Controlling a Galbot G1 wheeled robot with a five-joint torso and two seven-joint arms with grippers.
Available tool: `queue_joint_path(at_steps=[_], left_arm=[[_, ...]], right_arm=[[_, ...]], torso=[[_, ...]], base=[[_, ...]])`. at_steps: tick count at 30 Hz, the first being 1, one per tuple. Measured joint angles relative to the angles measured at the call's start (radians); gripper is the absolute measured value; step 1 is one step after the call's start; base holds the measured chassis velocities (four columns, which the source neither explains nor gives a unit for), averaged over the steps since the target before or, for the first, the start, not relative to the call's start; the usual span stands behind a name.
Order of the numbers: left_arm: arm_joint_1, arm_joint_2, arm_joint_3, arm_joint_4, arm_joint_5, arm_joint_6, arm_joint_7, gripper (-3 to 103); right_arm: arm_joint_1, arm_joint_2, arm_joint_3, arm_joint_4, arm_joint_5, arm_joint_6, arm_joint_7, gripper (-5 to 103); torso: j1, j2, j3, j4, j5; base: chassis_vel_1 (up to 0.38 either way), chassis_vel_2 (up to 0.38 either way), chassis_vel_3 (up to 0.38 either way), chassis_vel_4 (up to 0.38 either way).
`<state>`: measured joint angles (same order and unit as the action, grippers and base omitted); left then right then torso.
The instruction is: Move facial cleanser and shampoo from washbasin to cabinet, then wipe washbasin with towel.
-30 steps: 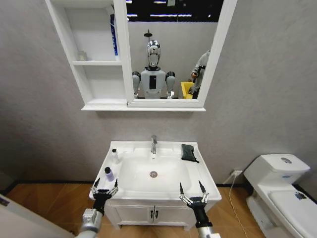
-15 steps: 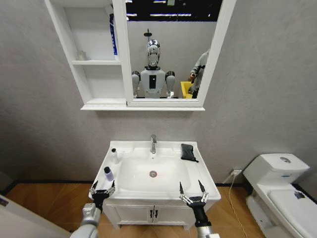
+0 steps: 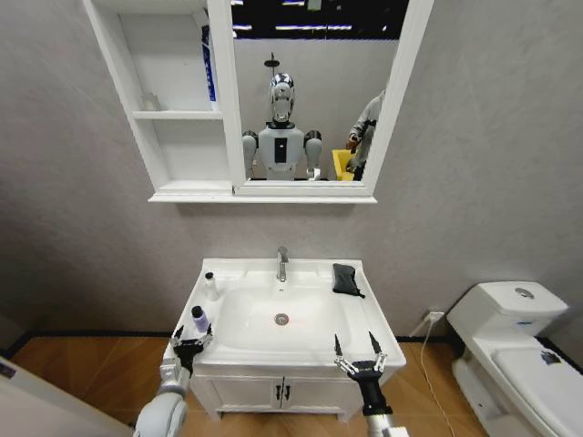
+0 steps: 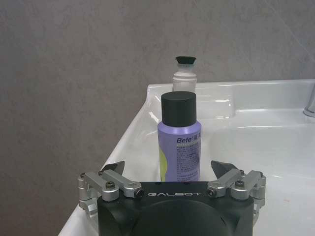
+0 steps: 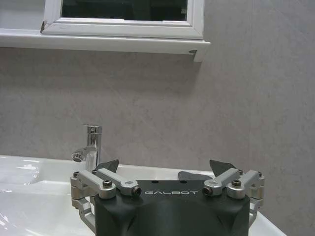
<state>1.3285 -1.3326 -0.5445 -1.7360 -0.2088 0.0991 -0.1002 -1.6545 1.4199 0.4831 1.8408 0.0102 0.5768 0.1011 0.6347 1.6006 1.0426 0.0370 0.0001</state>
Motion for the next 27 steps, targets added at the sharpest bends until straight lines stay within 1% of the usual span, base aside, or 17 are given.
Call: queue_joint_path(at_steps=[1,2,3,4,7,8,11,12,13,17,18,20,23,24,25,26,27], left_arm=[[-0.011,0.0,0.002,0.009,0.0,0.0,0.0,100],[-0.024,-0.003,0.003,0.021,0.0,0.001,0.0,86],[-0.025,-0.004,0.004,0.023,0.0,0.001,0.0,81],[-0.025,-0.004,0.004,0.023,0.0,0.001,0.0,81],[-0.023,-0.004,0.003,0.023,0.0,0.001,0.001,64],[-0.023,-0.004,0.003,0.023,0.0,0.001,0.001,64],[-0.017,-0.003,0.002,0.012,0.001,0.001,0.007,47],[-0.017,-0.003,0.002,0.012,0.001,0.001,0.007,47],[-0.012,-0.001,0.001,0.004,0.001,0.001,0.01,43],[0.021,0.026,-0.006,-0.074,0.0,0.006,0.02,43],[0.021,0.026,-0.006,-0.074,0.0,0.006,0.02,43],[0.044,0.078,-0.012,-0.177,-0.019,0.035,0.023,43],[0.048,0.103,-0.014,-0.213,-0.034,0.053,0.021,43],[0.038,0.169,-0.02,-0.303,-0.088,0.11,-0.001,43],[0.017,0.21,-0.023,-0.354,-0.134,0.153,-0.028,43],[0.017,0.21,-0.023,-0.354,-0.134,0.153,-0.028,43],[-0.013,0.251,-0.024,-0.398,-0.195,0.211,-0.058,43]], right_arm=[[-0.001,-0.002,0.001,-0.002,0.002,-0.001,0.0,100],[-0.002,-0.003,0.003,-0.004,0.003,-0.002,0.0,100],[-0.001,-0.002,0.003,-0.004,0.003,-0.003,0.0,100],[-0.001,-0.002,0.003,-0.004,0.003,-0.003,0.0,100],[0.0,0.0,0.003,-0.005,0.001,-0.005,0.0,100],[0.0,0.0,0.003,-0.005,0.001,-0.005,0.0,100],[-0.001,0.001,0.003,-0.005,-0.001,-0.005,0.0,100],[-0.001,0.001,0.003,-0.005,-0.001,-0.005,0.0,100],[-0.002,0.001,0.003,-0.005,-0.001,-0.005,0.001,100],[-0.004,0.001,0.004,-0.003,-0.001,-0.005,0.002,100],[-0.004,0.001,0.004,-0.003,-0.001,-0.005,0.002,100],[-0.003,0.0,0.004,-0.002,-0.001,-0.005,0.002,100],[-0.001,0.0,0.004,-0.002,-0.001,-0.005,0.002,100],[0.002,0.0,0.0,-0.002,-0.001,-0.005,0.002,100],[0.003,0.0,-0.002,-0.002,-0.004,-0.006,0.002,100],[0.003,0.0,-0.002,-0.002,-0.004,-0.006,0.002,100],[0.003,0.001,-0.005,-0.002,-0.006,-0.007,0.002,100]], torso=[[0.0,0.0,0.0,0.0,-0.0001],[0.0,0.0,0.0,0.0,-0.0001],[0.0,0.0,0.0,0.0,-0.0001],[0.0,0.0,0.0,0.0,-0.0001],[0.0,0.0,0.0,0.0,0.0],[0.0,0.0,0.0,0.0,0.0],[0.0,0.0,0.0,0.0,-0.0001],[0.0,0.0,0.0,0.0,-0.0001],[0.0,0.0,0.0,0.0,-0.0001],[0.0,0.0,0.0,0.0002,-0.0004],[0.0,0.0,0.0,0.0002,-0.0004],[0.0,0.0,0.0,0.0002,0.0],[0.0,0.0,0.0,0.0002,0.0001],[0.0,0.0,0.0,0.0003,-0.0003],[0.0,0.0,0.0,0.0002,0.0],[0.0,0.0,0.0,0.0002,0.0],[0.0,0.0,0.0,0.0002,-0.0001]], base=[[0.0,0.0,0.0,0.0],[0.0,0.0,0.0,0.0],[0.0,0.0,0.0,0.0],[0.0,0.0,0.0,0.0],[0.0,0.0,0.0,0.0],[0.0,0.0,0.0,0.0],[0.0,0.0,0.0,0.0],[0.0,0.0,0.0,0.0],[0.0,0.0,0.0,0.0],[0.0,0.0,0.0,0.0],[0.0,0.0,0.0,0.0],[0.0,0.0,0.0,0.0],[0.0,0.0,0.0,0.0],[0.0,0.0,0.0,0.0],[0.0,0.0,0.0,0.0],[0.0,0.0,0.0,0.0],[0.0,0.0,0.0,0.0]])
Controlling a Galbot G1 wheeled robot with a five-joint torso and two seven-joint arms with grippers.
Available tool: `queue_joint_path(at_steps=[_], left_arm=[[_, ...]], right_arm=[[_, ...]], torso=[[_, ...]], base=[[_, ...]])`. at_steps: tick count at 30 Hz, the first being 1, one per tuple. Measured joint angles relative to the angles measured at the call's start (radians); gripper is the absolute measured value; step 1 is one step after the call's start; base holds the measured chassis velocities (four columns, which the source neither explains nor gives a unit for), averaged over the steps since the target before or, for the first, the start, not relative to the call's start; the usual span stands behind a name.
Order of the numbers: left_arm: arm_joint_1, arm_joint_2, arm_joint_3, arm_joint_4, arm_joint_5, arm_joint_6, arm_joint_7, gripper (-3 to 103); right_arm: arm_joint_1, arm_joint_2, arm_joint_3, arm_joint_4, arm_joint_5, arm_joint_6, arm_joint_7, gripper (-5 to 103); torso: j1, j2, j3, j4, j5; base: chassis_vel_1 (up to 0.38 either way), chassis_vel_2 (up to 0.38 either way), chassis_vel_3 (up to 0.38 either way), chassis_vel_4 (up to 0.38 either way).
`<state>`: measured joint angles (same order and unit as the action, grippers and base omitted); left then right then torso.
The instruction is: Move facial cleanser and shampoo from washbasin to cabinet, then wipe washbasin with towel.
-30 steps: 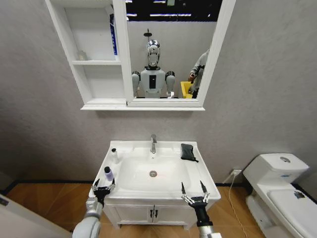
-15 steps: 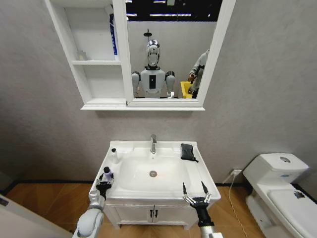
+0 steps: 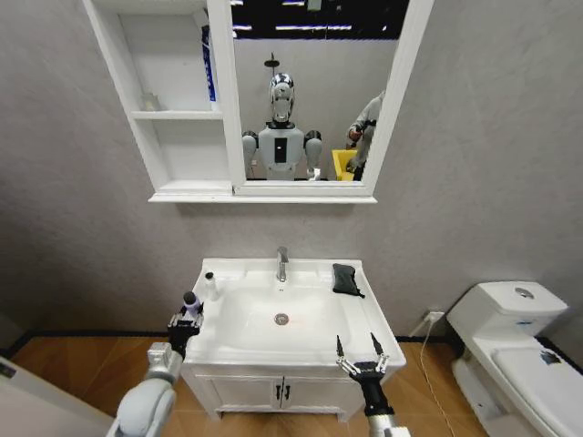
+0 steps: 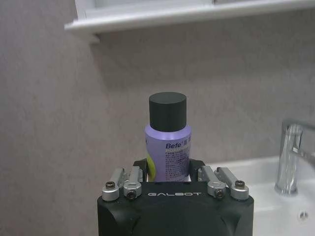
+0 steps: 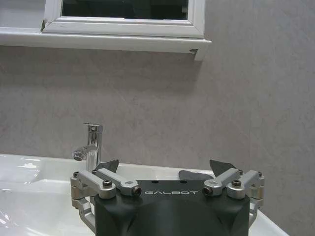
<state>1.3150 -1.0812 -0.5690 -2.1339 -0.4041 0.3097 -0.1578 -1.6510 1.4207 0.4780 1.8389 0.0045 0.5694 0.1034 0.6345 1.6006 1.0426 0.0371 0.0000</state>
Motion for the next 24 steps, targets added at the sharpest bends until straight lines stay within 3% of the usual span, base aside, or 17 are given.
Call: queue_joint_path(at_steps=[1,2,4,5,6,8,12,15,19,21,24], left_arm=[[-0.045,0.044,-0.001,-0.039,-0.073,0.064,-0.034,43],[-0.045,0.044,-0.001,-0.039,-0.073,0.064,-0.034,43],[-0.16,0.154,-0.001,-0.075,-0.218,0.186,-0.095,43],[-0.16,0.154,-0.001,-0.075,-0.218,0.186,-0.095,43],[-0.227,0.215,0.004,-0.076,-0.299,0.243,-0.13,43],[-0.325,0.307,0.02,-0.064,-0.412,0.299,-0.171,43],[-0.441,0.38,0.043,-0.028,-0.497,0.33,-0.194,43],[-0.6,0.433,0.094,0.026,-0.601,0.358,-0.223,43],[-0.735,0.45,0.152,0.084,-0.668,0.376,-0.244,43],[-0.9,0.454,0.238,0.167,-0.727,0.401,-0.263,43],[-0.995,0.45,0.301,0.227,-0.733,0.41,-0.266,43]], right_arm=[[0.0,0.0,-0.003,0.0,-0.002,-0.002,0.0,100],[0.0,0.0,-0.003,0.0,-0.002,-0.002,0.0,100],[0.0,0.0,-0.004,0.003,-0.004,-0.004,0.0,100],[0.0,0.0,-0.004,0.003,-0.004,-0.004,0.0,100],[-0.001,0.0,-0.003,0.004,-0.005,-0.004,0.0,100],[-0.001,-0.001,0.0,0.004,-0.004,-0.004,0.001,100],[-0.001,0.0,0.004,0.001,-0.002,-0.004,0.002,100],[0.0,0.0,0.007,-0.003,-0.001,-0.004,0.003,100],[0.003,0.0,0.009,-0.005,0.0,-0.004,0.003,100],[0.006,-0.002,0.01,-0.006,0.0,-0.006,0.003,100],[0.007,-0.003,0.01,-0.009,0.0,-0.007,0.003,100]], torso=[[0.0,0.0,0.0,0.0,-0.0004],[0.0,0.0,0.0,0.0,-0.0004],[0.0,0.0,0.0,-0.0005,0.0],[0.0,0.0,0.0,-0.0005,0.0],[0.0,0.0,0.0,-0.0004,0.0],[0.0,0.0,0.0,-0.0003,0.0],[0.0,0.0,0.0,0.0,-0.0002],[0.0,0.0,0.0,-0.0001,-0.0002],[0.0,0.0,0.0,-0.0001,-0.0001],[0.0,0.0,0.0,-0.0003,0.0],[0.0,0.0,0.0,0.0,0.0]], base=[[0.0,0.0,0.0,0.0],[0.0,0.0,0.0,0.0],[0.0,0.0,0.0,0.0],[0.0,0.0,0.0,0.0],[0.0,0.0,0.0,0.0],[0.0,0.0,0.0,0.0],[0.0,0.0,0.0,0.0],[0.0,0.0,0.0,0.0],[0.0,0.0,0.0,0.0],[0.0,0.0,0.0,0.0],[0.0,0.0,0.0,0.0]])
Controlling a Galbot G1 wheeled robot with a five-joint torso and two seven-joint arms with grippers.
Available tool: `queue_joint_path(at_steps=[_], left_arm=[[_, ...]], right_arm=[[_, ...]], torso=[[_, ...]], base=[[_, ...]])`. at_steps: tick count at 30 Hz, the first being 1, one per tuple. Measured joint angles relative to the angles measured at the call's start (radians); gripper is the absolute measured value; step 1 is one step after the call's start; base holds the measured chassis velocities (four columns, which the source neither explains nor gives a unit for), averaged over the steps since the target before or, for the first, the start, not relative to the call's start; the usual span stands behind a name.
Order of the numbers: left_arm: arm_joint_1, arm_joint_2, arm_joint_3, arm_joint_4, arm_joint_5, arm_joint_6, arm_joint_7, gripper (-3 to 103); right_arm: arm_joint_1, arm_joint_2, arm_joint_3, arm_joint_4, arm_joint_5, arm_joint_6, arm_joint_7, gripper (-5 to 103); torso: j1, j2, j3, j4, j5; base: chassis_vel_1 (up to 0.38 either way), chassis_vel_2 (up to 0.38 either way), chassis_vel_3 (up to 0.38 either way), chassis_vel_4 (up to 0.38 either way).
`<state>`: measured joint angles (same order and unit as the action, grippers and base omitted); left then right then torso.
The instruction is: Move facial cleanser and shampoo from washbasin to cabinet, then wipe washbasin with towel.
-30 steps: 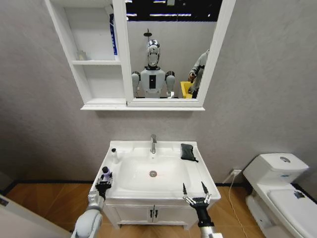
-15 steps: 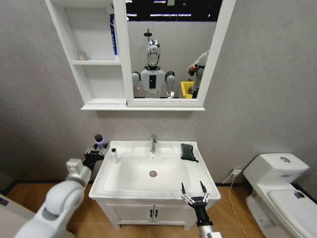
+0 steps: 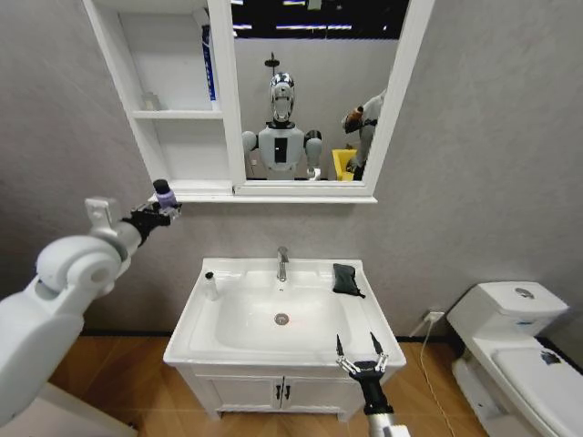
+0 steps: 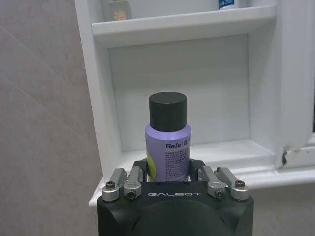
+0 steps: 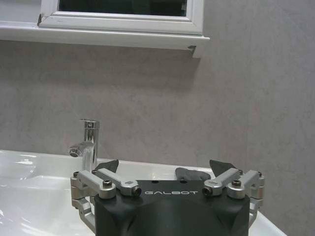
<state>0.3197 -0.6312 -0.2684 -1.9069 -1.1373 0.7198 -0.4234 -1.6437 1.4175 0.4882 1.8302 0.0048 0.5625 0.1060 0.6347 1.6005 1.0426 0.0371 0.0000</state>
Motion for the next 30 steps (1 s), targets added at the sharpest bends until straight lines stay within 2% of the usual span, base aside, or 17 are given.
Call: queue_joint_path(at_steps=[2,4,6,17,23,30], left_arm=[[-0.101,-0.013,0.081,0.08,0.002,0.01,-0.001,43],[-0.126,-0.019,0.101,0.104,0.004,0.013,-0.001,43],[-0.209,-0.041,0.169,0.181,0.009,0.019,-0.002,43],[-0.447,-0.146,0.327,0.396,0.018,0.02,-0.009,43],[-0.526,-0.17,0.401,0.478,0.036,0.019,0.012,43],[-0.535,-0.197,0.423,0.523,0.055,0.018,0.025,43]], right_arm=[[0.002,-0.001,0.002,-0.005,0.002,0.0,0.0,100],[0.002,-0.002,0.003,-0.008,0.003,0.001,0.0,100],[0.002,-0.004,0.005,-0.013,0.006,0.006,0.0,100],[0.005,-0.006,0.01,-0.04,0.016,0.028,0.0,100],[0.013,-0.008,0.016,-0.055,0.027,0.035,0.0,100],[0.019,-0.012,0.02,-0.058,0.035,0.035,0.0,100]], torso=[[0.0,0.0,0.0,-0.0002,0.0001],[0.0,0.0,0.0,0.0,-0.0001],[0.0,0.0,0.0,0.0,0.0],[0.0,0.0,0.0,-0.0003,0.0001],[0.0,0.0,0.0,0.0002,0.0001],[0.0,0.0,0.0,-0.0002,0.0]], base=[[0.0,0.0,0.0,0.0],[0.0,0.0,0.0,0.0],[0.0,0.0,0.0,0.0],[0.0,0.0,0.0,0.0],[0.0,0.0,0.0,0.0],[0.0,0.0,0.0,0.0]])
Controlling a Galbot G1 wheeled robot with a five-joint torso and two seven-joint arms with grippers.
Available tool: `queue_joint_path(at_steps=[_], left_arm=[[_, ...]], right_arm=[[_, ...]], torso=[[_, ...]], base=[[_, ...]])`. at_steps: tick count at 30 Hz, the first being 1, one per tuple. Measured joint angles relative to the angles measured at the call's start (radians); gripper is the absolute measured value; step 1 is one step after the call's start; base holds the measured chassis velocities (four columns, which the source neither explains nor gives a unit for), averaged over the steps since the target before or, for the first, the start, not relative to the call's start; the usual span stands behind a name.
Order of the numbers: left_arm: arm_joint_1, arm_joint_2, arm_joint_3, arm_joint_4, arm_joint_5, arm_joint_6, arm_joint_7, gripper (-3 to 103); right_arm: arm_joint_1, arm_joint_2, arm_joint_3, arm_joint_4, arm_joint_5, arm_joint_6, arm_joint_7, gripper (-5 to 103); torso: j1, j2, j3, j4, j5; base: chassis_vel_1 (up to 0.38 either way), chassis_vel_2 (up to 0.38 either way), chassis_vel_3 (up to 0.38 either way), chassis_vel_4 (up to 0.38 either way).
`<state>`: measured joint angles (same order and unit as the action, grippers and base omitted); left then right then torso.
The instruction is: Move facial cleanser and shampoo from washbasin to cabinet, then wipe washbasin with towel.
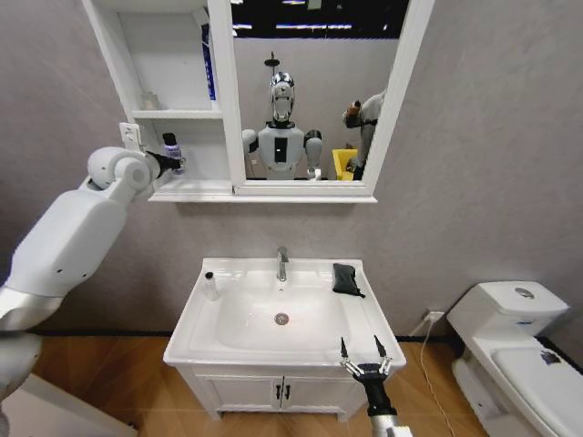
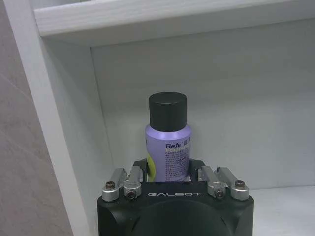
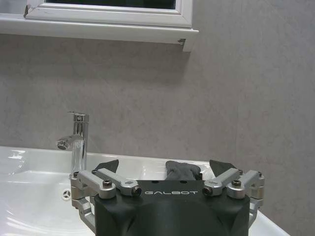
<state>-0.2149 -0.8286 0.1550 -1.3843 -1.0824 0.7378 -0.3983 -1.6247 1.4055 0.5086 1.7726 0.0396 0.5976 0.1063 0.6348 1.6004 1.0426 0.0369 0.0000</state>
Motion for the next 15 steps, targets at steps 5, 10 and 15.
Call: queue_joint_path(at_steps=[5,10,15], left_arm=[[0.024,-0.035,-0.009,0.031,0.031,-0.001,0.001,43],[0.032,-0.052,-0.015,0.047,0.055,-0.004,0.001,43],[0.042,-0.055,-0.031,0.05,0.059,-0.007,0.001,40]], right_arm=[[0.008,-0.005,0.006,-0.009,0.008,0.0,0.0,100],[0.013,-0.008,0.01,-0.014,0.013,0.0,0.001,100],[0.018,-0.011,0.013,-0.022,0.018,0.0,0.001,100]], torso=[[0.0,0.0,0.0,0.0001,-0.0001],[0.0,0.0,0.0,0.0,0.0003],[0.0,0.0,0.0,0.0,0.0002]], base=[[0.0,0.0,0.0,0.0],[0.0,0.0,0.0,0.0],[0.0,0.0,0.0,0.0]])
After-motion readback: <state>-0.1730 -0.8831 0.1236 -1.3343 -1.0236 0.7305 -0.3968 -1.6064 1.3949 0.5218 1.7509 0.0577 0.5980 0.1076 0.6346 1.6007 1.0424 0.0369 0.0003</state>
